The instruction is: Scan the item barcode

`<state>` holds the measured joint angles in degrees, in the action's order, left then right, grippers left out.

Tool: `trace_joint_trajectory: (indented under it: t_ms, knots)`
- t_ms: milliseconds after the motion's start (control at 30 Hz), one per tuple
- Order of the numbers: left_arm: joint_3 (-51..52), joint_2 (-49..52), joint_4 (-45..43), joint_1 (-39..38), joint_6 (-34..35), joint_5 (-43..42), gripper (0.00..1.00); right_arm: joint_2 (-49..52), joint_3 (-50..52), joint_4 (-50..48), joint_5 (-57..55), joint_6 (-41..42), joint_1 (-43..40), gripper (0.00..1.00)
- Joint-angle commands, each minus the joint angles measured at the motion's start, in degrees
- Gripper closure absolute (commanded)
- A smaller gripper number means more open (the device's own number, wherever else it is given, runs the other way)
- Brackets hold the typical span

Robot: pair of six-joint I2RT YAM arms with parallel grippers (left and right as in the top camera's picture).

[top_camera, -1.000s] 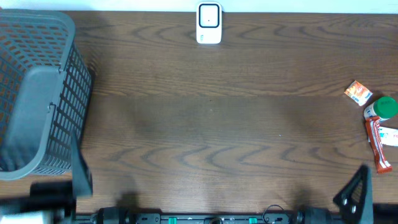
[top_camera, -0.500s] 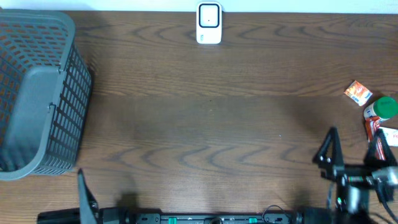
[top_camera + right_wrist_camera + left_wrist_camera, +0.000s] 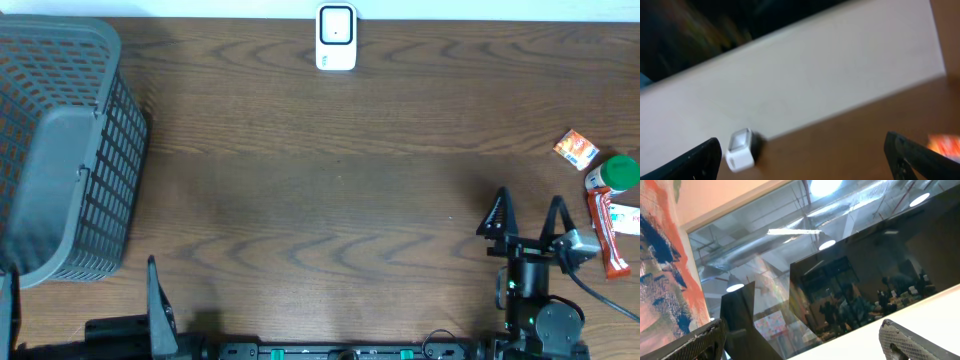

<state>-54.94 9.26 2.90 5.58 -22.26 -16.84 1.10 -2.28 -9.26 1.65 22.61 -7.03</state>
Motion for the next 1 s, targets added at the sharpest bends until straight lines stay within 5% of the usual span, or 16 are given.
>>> trace_joint_trajectory:
  t_ms: [0, 200, 967]
  knots:
    - [0.2, -0.7, -0.5, 0.3, 0.8, -0.9, 0.02, -0.2, 1.3, 3.1, -1.6, 2.4, 0.7, 0.01]
    - [0.2, -0.7, -0.5, 0.3, 0.7, -0.9, 0.02, -0.2, 2.0, 13.7, -1.8, 7.6, 0.7, 0.01]
    - [0.2, -1.2, -0.5, 0.3, 0.7, -0.9, 0.02, -0.8, 2.0, 13.5, -1.4, 7.3, 1.1, 0.01]
